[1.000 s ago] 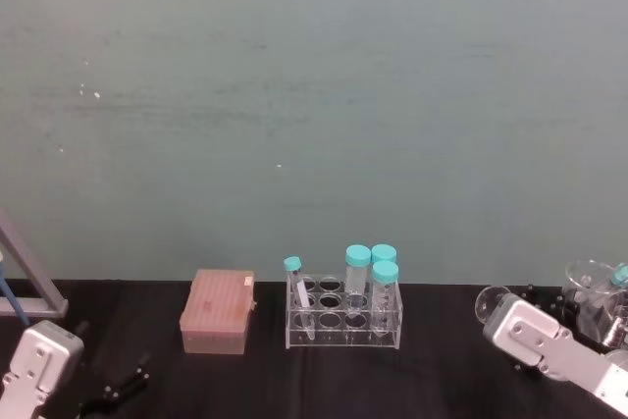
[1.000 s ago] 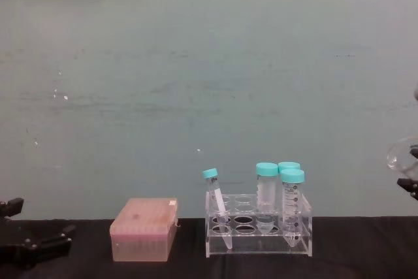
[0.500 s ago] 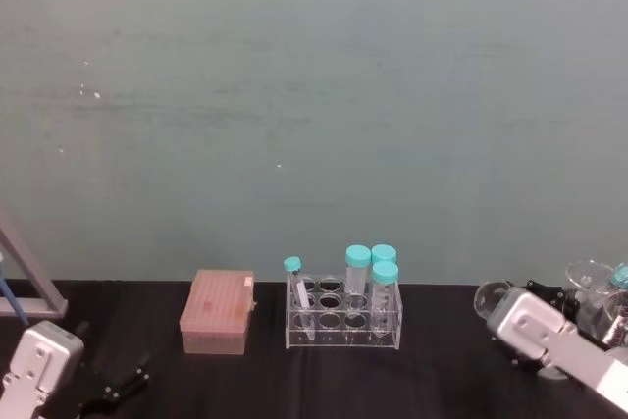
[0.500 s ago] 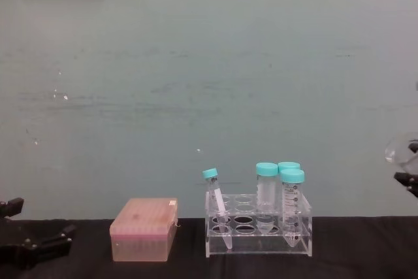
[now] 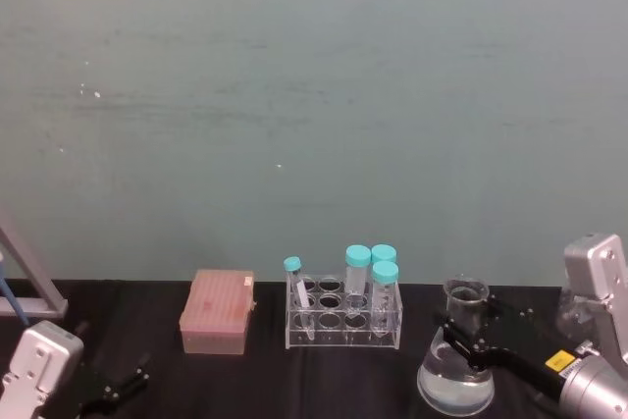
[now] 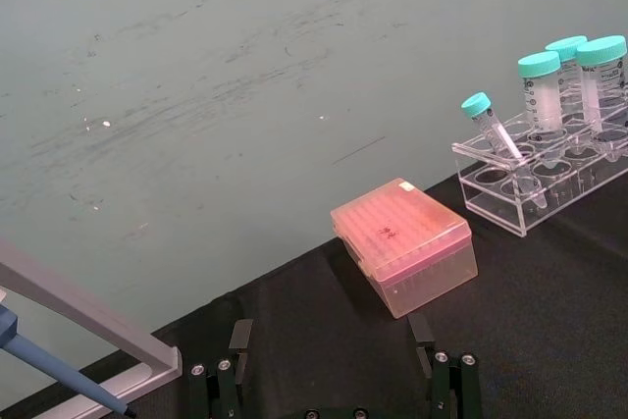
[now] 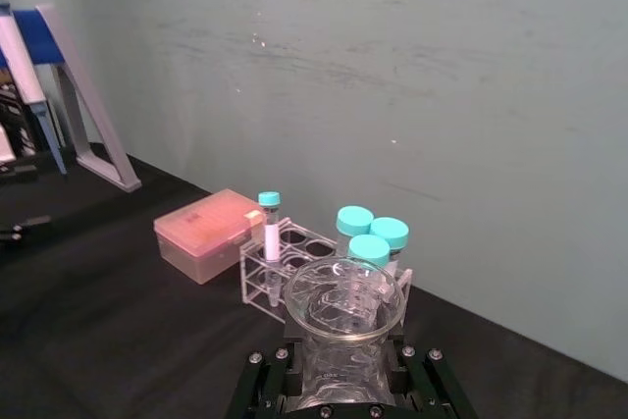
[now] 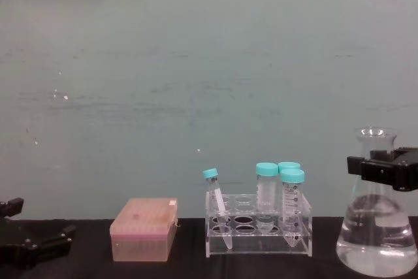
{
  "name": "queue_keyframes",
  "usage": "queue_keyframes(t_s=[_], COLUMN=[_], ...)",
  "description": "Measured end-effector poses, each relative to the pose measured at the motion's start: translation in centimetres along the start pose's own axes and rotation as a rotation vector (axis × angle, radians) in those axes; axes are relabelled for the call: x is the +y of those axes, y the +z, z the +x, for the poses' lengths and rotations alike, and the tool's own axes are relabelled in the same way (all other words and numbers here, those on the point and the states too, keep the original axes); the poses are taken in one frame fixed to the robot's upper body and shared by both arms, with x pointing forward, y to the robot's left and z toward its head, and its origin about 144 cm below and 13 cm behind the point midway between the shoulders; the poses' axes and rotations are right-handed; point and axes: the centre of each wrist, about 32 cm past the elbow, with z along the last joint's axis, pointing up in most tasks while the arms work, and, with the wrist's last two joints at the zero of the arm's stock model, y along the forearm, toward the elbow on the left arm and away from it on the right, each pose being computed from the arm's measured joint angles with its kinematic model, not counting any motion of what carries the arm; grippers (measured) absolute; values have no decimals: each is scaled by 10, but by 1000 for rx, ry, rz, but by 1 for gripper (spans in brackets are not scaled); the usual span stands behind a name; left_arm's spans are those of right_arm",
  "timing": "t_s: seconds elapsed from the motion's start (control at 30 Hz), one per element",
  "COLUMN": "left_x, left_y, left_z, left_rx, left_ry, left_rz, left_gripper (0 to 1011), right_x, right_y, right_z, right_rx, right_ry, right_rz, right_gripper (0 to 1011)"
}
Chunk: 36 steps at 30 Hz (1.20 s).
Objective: Pick up the beaker with the right gripper, shake it three times, and then put it down.
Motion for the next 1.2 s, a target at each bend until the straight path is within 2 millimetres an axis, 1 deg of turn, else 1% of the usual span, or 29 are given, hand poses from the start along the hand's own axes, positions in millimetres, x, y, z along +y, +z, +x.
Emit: queue_keyframes(t_s=[0.27, 1.2], left_x=[0, 0], left_y=[0, 0], left_z=[0, 0], left_rx=[0, 0], left_ry=[0, 0], left_rz=[0, 0], left_gripper=[1000, 1000], right_x=[2, 2], right_y=[-3, -3], right_z=[-3, -3], right_rx=[41, 38], right_ry=[9, 14], right_rz=[-17, -14], right_gripper=[453, 453])
